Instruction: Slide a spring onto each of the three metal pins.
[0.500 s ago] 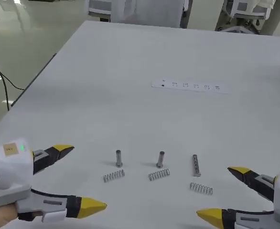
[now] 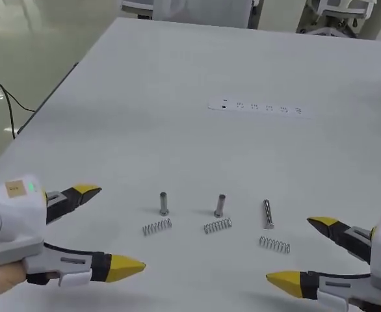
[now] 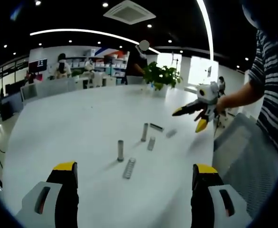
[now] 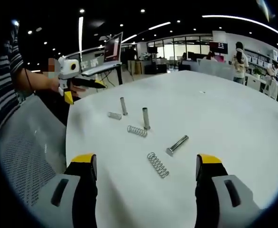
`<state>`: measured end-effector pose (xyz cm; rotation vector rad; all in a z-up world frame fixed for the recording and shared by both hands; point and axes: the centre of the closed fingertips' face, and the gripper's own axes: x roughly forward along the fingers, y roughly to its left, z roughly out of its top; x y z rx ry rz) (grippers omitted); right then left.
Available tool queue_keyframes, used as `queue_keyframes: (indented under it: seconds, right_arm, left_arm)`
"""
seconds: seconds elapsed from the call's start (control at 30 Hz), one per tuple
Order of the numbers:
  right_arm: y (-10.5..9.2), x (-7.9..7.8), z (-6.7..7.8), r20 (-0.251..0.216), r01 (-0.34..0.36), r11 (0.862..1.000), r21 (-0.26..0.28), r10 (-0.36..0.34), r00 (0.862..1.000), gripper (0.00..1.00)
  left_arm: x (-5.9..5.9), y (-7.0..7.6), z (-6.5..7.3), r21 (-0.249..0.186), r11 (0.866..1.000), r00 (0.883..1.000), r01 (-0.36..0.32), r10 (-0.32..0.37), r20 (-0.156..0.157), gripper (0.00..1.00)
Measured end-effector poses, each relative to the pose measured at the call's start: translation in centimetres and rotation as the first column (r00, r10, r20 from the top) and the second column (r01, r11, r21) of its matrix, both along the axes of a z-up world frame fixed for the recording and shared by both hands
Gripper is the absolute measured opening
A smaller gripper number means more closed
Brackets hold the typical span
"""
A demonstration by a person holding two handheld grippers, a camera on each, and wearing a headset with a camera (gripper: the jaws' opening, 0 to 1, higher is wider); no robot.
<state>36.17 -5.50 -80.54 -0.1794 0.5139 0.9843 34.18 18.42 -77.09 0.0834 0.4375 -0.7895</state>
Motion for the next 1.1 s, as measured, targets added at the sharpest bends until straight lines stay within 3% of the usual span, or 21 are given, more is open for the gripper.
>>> queue_keyframes:
  seconds: [0.27, 1.1]
  right_arm:
    - [0.3, 0.0, 0.6, 0.009, -0.005, 1.0, 0.004, 0.005, 1.0, 0.85]
    - [0.9, 2.3, 2.0, 0.012, -0.002, 1.0, 0.005, 0.002, 1.0, 0.78]
  left_arm:
    - [-0.2, -0.1, 0.0, -0.004, 1.0, 1.0, 0.0, 0.0, 0.001, 0.98]
    - [-0.1, -0.5, 0.0, -0.013, 1.0, 1.0, 0.008, -0.008, 0.001, 0.98]
